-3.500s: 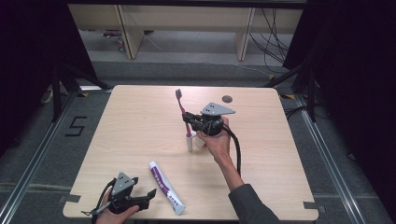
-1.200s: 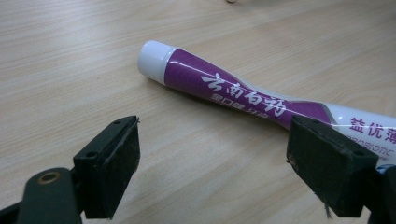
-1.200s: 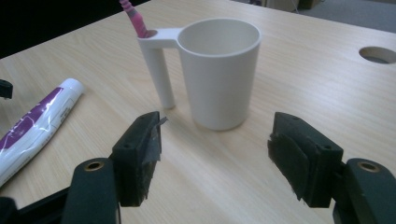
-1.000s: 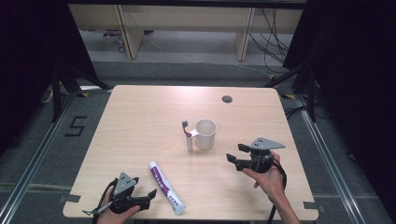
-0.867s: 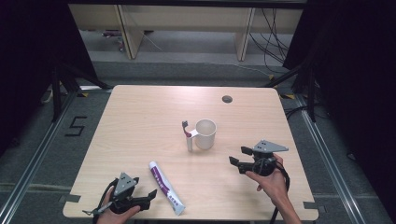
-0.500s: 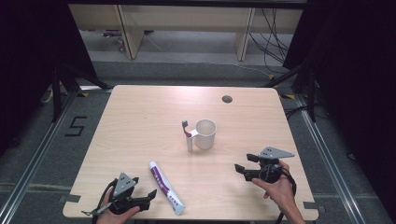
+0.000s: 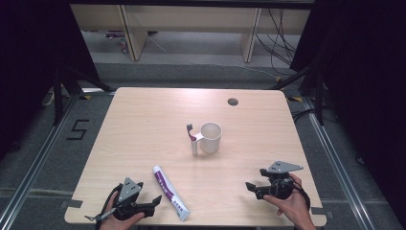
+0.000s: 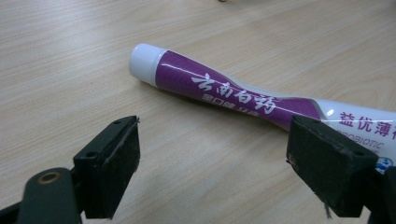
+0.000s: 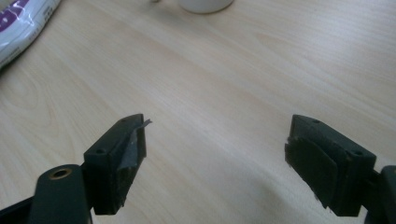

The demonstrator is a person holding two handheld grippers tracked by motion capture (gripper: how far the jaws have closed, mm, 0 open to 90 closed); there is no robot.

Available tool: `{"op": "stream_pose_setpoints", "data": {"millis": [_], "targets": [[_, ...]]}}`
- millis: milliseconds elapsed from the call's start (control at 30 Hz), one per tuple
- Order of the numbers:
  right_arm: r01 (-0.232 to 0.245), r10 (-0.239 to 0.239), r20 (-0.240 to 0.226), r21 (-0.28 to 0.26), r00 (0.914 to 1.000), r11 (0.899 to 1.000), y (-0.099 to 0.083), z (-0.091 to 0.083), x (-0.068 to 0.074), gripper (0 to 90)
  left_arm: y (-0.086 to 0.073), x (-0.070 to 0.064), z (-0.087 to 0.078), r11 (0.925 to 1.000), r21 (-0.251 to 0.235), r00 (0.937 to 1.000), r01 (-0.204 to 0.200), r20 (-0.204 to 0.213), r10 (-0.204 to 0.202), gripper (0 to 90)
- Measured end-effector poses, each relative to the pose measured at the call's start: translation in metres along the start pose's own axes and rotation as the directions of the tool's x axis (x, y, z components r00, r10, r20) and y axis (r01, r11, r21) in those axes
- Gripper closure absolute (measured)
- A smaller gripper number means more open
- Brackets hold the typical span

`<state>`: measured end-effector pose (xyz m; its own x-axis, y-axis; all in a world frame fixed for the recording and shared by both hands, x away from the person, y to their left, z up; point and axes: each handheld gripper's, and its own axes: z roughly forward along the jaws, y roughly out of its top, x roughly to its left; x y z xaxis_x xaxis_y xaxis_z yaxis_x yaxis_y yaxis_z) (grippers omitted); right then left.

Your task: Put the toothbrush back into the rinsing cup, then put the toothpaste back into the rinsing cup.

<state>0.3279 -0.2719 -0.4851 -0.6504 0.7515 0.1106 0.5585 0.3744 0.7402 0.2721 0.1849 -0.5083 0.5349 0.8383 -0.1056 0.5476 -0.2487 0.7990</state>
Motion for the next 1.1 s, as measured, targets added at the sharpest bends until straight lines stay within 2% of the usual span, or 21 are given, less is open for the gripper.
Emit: {"op": "stream_pose_setpoints", "data": {"millis": [167,233,267,367,433,467,500,533,600,633,700,767,800,833,867,900,933,967,1033,1067,1100], "targets": [[-0.008,0.009,0.019,-0.016,0.9998,1.000,-0.003,-0.007,0.002,22.8,0.000,0.000,-0.001,0.9998,0.006,0.9999,-0.017,-0.002,0.017,17.3],[0.012,-0.011,0.028,-0.013,0.9995,1.000,-0.006,-0.009,0.000,22.8,0.000,-0.001,-0.001,0.9998,0.004,0.9997,-0.022,-0.006,0.022,17.3],[-0.013,0.013,0.012,-0.009,0.9998,1.000,-0.009,-0.009,0.000,22.9,0.000,-0.002,-0.001,0.9999,-0.003,0.9999,-0.015,-0.002,0.015,17.3],[-0.026,0.026,0.026,0.001,0.9993,1.000,-0.012,-0.014,0.001,22.9,-0.001,-0.002,0.000,0.9996,0.000,0.9995,-0.029,0.009,0.029,17.2],[-0.005,0.006,0.022,-0.009,0.9997,1.000,-0.015,-0.015,-0.002,23.0,-0.001,-0.005,0.001,0.9968,0.018,0.9968,-0.078,0.019,0.077,16.0],[-0.005,0.006,0.022,-0.009,0.9997,1.000,-0.015,-0.015,-0.002,23.0,-0.001,-0.005,0.001,0.9968,0.018,0.9968,-0.078,0.019,0.077,16.0],[-0.028,0.028,0.024,-0.004,0.9993,1.000,-0.016,-0.016,-0.001,23.1,-0.001,-0.008,0.002,0.9967,0.015,0.9966,-0.080,0.019,0.080,16.0],[-0.002,0.002,0.032,-0.007,0.9995,1.000,-0.016,-0.017,-0.003,23.2,0.000,-0.007,0.001,0.9936,0.024,0.9936,-0.110,0.028,0.110,15.9],[-0.032,0.032,0.026,0.002,0.9992,0.999,-0.019,-0.016,-0.001,23.2,0.001,-0.009,0.001,0.9908,0.014,0.9902,-0.135,0.037,0.134,15.7],[-0.004,0.004,0.034,0.000,0.9994,1.000,-0.019,-0.017,-0.004,23.2,0.001,-0.010,0.000,0.9887,0.006,0.9877,-0.150,0.047,0.149,15.6],[-0.019,0.019,0.030,-0.001,0.9994,1.000,-0.020,-0.017,-0.003,23.3,0.001,-0.012,0.000,0.9884,-0.013,0.9864,-0.151,0.064,0.152,15.5],[-0.026,0.026,0.033,0.004,0.9991,1.000,-0.019,-0.019,-0.003,23.3,0.002,-0.012,-0.001,0.9862,-0.011,0.9832,-0.165,0.077,0.165,15.5],[-0.036,0.036,0.024,0.000,0.9990,0.999,-0.020,-0.020,-0.003,23.5,0.003,-0.011,-0.001,0.9819,-0.013,0.9778,-0.189,0.089,0.190,15.3],[-0.013,0.013,0.036,-0.003,0.9993,1.000,-0.020,-0.020,-0.004,23.6,0.005,-0.012,-0.002,0.9775,-0.022,0.9731,-0.210,0.093,0.211,15.3],[-0.013,0.013,0.036,-0.003,0.9993,1.000,-0.020,-0.020,-0.004,23.6,0.005,-0.012,-0.002,0.9775,-0.022,0.9731,-0.210,0.093,0.211,15.3],[-0.034,0.034,0.030,-0.002,0.9990,0.999,-0.022,-0.020,-0.003,23.7,0.008,-0.011,-0.003,0.9708,-0.019,0.9656,-0.239,0.101,0.240,15.3],[-0.034,0.034,0.030,-0.002,0.9990,0.999,-0.022,-0.020,-0.003,23.7,0.009,-0.012,-0.002,0.9695,-0.030,0.9636,-0.243,0.107,0.245,15.3],[-0.015,0.015,0.045,-0.001,0.9989,1.000,-0.022,-0.021,-0.005,23.7,0.011,-0.011,-0.002,0.9604,-0.021,0.9546,-0.278,0.106,0.278,15.3],[-0.020,0.020,0.029,0.002,0.9994,1.000,-0.022,-0.020,-0.006,23.9,0.013,-0.011,0.000,0.9546,-0.029,0.9473,-0.296,0.118,0.298,15.3],[-0.034,0.035,0.027,-0.002,0.9990,0.999,-0.023,-0.020,-0.006,23.9,0.015,-0.011,0.000,0.9476,-0.019,0.9404,-0.319,0.118,0.319,15.3],[-0.021,0.021,0.040,-0.002,0.9990,1.000,-0.022,-0.020,-0.006,23.9,0.016,-0.012,0.001,0.9472,-0.029,0.9392,-0.319,0.123,0.320,15.3]]}}
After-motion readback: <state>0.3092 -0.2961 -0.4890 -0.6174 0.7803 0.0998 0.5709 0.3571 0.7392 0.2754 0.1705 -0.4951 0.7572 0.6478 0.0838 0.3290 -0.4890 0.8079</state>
